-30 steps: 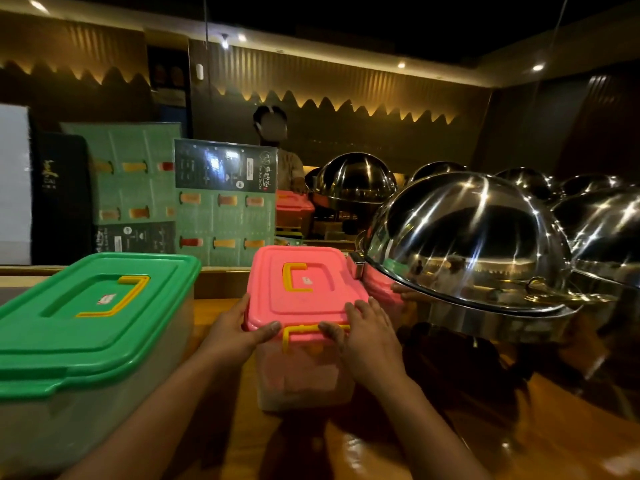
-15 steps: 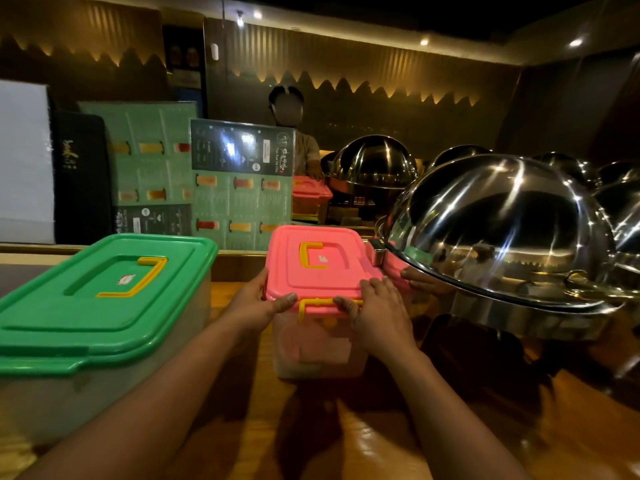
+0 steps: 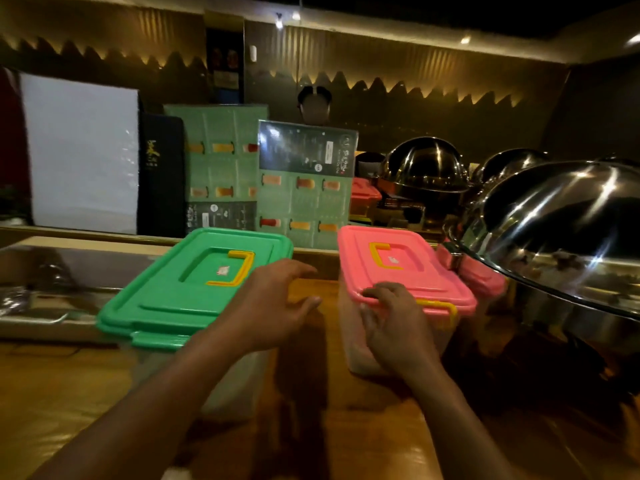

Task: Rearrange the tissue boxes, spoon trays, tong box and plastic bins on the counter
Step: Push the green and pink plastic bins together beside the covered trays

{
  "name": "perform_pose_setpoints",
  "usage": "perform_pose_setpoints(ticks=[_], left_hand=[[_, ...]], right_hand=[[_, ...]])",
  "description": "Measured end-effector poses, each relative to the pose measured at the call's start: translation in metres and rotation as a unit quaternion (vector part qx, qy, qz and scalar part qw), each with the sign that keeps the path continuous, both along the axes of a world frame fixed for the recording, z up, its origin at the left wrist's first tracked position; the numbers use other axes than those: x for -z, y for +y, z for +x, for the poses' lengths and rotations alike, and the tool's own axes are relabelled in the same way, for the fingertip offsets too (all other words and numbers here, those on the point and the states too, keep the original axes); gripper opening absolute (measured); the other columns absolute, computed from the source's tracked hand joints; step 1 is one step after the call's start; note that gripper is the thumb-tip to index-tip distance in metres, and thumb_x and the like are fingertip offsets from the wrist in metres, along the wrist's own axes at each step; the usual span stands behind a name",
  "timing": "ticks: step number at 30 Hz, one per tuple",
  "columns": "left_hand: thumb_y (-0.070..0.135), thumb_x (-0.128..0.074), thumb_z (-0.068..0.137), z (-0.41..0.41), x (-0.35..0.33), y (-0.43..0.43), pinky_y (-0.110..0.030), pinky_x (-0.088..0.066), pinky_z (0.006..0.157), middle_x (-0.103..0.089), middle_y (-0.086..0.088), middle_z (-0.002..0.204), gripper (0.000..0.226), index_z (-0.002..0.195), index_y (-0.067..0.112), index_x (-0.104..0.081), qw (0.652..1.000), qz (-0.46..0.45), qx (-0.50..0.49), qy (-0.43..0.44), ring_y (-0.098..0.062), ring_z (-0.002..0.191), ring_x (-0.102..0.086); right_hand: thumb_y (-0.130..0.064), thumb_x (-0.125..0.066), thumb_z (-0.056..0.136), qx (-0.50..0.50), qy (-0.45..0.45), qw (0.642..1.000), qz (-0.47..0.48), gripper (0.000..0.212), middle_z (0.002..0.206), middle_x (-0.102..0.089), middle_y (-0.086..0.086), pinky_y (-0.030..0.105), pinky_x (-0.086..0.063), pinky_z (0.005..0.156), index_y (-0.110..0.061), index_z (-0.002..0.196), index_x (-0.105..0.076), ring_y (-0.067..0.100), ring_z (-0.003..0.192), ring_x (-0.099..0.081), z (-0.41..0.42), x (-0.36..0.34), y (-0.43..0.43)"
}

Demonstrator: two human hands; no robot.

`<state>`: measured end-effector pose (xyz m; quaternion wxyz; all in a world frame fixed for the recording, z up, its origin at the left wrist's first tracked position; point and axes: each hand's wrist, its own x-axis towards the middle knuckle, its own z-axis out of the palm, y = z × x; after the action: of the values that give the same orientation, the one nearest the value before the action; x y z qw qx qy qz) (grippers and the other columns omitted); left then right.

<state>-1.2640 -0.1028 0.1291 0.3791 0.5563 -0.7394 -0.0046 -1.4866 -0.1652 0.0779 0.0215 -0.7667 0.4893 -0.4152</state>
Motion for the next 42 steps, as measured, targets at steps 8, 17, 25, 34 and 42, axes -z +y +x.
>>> perform_pose_setpoints(ticks=[8, 17, 25, 34, 42], left_hand=[[0.078, -0.069, 0.064, 0.192, 0.005, 0.036, -0.038, -0.044, 0.100, -0.046, -0.001, 0.149, 0.087, 0.137, 0.033, -0.053, 0.984, 0.140, -0.102, 0.043, -0.019, 0.125, -0.050], [0.088, -0.074, 0.034, 0.229, 0.046, 0.024, -0.050, -0.028, 0.117, 0.002, 0.016, 0.166, 0.131, 0.149, 0.036, -0.040, 0.978, 0.187, 0.016, 0.095, -0.021, 0.149, -0.020], [0.092, -0.069, 0.034, 0.192, 0.051, -0.009, -0.047, -0.035, 0.114, 0.006, 0.013, 0.166, 0.139, 0.153, 0.028, -0.034, 0.976, 0.179, 0.018, 0.125, -0.028, 0.148, -0.024], [0.088, -0.074, 0.037, 0.155, 0.053, -0.051, -0.045, -0.039, 0.113, 0.000, 0.014, 0.164, 0.138, 0.152, 0.021, -0.038, 0.975, 0.164, 0.015, 0.146, -0.027, 0.146, -0.028], [0.080, -0.081, 0.041, 0.136, 0.055, -0.075, -0.038, -0.039, 0.111, -0.003, 0.013, 0.163, 0.133, 0.151, 0.016, -0.040, 0.976, 0.156, 0.019, 0.154, -0.024, 0.145, -0.031]], right_hand=[[-0.079, -0.056, 0.075, -0.102, -0.004, 0.992, 0.075, 0.081, 0.139, -0.041, -0.005, 0.026, -0.037, 0.110, -0.026, 0.137, -0.053, 0.008, 0.130, -0.040, 0.138, 0.014, 0.080], [-0.088, -0.056, 0.066, 0.012, -0.027, 0.996, 0.086, 0.096, 0.153, -0.031, -0.012, 0.026, -0.031, 0.115, -0.031, 0.142, -0.047, 0.003, 0.138, -0.029, 0.162, 0.027, 0.094], [-0.075, -0.052, 0.080, 0.107, 0.035, 0.992, 0.057, 0.072, 0.141, -0.049, -0.004, 0.040, -0.044, 0.104, -0.029, 0.135, -0.053, 0.018, 0.127, -0.047, 0.145, 0.023, 0.078], [-0.077, -0.034, 0.085, 0.179, 0.126, 0.974, 0.053, 0.073, 0.156, -0.035, 0.006, 0.050, -0.020, 0.120, -0.031, 0.141, -0.045, 0.029, 0.146, -0.023, 0.114, 0.027, 0.039], [-0.082, -0.014, 0.083, 0.181, 0.137, 0.972, 0.058, 0.083, 0.160, -0.030, 0.004, 0.048, -0.006, 0.122, -0.032, 0.145, -0.039, 0.027, 0.150, -0.013, 0.098, 0.027, 0.018]])
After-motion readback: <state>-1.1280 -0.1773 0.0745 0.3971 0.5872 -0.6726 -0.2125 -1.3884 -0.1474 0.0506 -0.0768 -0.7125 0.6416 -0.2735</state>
